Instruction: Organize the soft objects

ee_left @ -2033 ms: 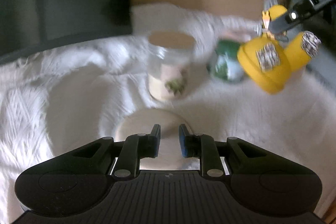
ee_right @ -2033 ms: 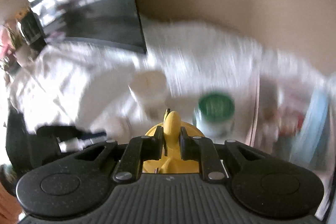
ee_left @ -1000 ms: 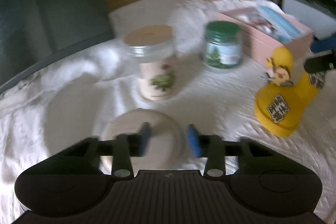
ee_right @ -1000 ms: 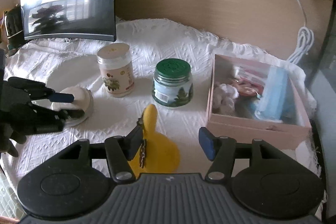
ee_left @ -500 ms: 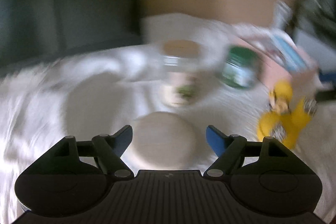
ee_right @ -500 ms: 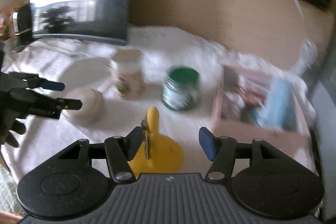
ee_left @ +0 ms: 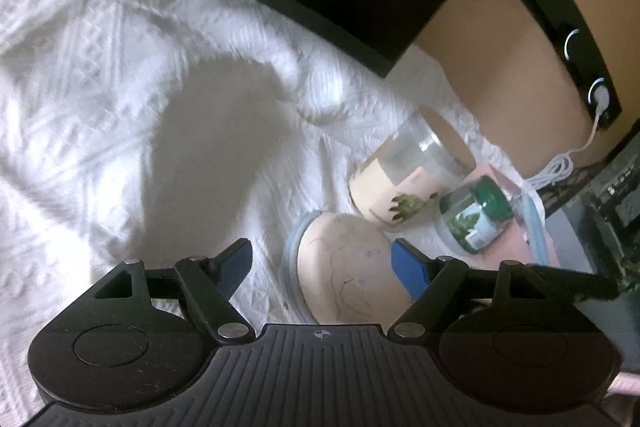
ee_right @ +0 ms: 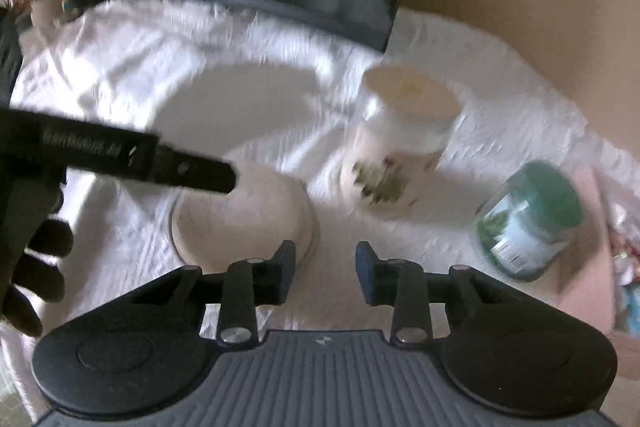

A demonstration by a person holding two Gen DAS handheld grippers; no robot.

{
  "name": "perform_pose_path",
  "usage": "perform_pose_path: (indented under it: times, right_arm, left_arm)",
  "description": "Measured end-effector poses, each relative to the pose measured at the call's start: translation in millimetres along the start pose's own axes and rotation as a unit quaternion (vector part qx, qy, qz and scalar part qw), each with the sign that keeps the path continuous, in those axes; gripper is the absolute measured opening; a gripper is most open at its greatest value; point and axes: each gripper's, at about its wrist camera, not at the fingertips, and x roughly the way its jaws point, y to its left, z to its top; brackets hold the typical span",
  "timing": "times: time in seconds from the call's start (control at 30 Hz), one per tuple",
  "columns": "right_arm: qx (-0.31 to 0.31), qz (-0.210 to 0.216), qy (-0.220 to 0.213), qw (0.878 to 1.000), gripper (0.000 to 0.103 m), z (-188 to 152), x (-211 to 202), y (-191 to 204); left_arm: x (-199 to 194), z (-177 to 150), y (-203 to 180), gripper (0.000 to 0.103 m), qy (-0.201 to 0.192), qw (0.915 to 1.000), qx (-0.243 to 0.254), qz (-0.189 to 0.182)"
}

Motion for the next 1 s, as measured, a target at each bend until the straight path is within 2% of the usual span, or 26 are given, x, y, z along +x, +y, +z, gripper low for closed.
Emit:
perform_pose_path:
  times: [0.27, 0.37, 0.43, 0.47, 0.5, 0.57, 0.73, 0.87, 1.0]
  right_arm:
    - [0.001, 0.004, -0.021, 1.0, 0.031, -10.6, -4.3, -1.1]
    - [-0.003, 0.005, -0.024, 1.0, 0.031, -15.0, -6.1, -2.5]
    - [0.001, 0.008, -0.024, 1.0, 0.031, -19.9, -8.9, -6.9]
    - [0.004, 0.011, -0.025, 1.0, 0.031, -21.7, -10.7, -8.8]
    - [0.005, 0.014, -0.027, 1.0, 0.031, -24.4, -13.8, -11.2]
    - [-0.001, 0.022, -0.035, 0.999, 0.031, -29.3, -21.2, -14.1]
    - [-0.029, 0.032, -0.058, 0.997, 0.031, -40.2, -34.6, -13.8]
    - [-0.037, 0.046, -0.058, 0.997, 0.031, -43.9, -35.3, -15.1]
    - [-0.062, 0.049, -0.059, 0.995, 0.031, -43.3, -45.3, -14.9]
  left_arm:
    - [31.7, 2.6, -5.2, 0.082, 0.02, 0.9993, -0.003, -0.031]
    - [29.2, 5.3, -12.0, 0.081, 0.034, 0.9991, -0.005, -0.027]
    - [21.8, 6.4, -16.9, 0.076, 0.036, 0.9987, -0.008, -0.035]
    - [18.1, 6.4, -19.9, 0.067, 0.034, 0.9988, -0.002, -0.036]
    - [14.2, 5.8, -24.8, 0.052, 0.032, 0.9989, 0.01, -0.034]
    - [9.8, 1.8, -35.8, 0.048, 0.039, 0.9981, 0.036, -0.031]
    - [13.2, -9.2, -51.6, 0.053, 0.063, 0.9954, 0.067, -0.028]
    - [30.8, -9.8, -46.5, 0.064, 0.076, 0.996, 0.043, -0.016]
    - [36.7, -8.7, -44.5, 0.061, 0.071, 0.9973, 0.013, -0.015]
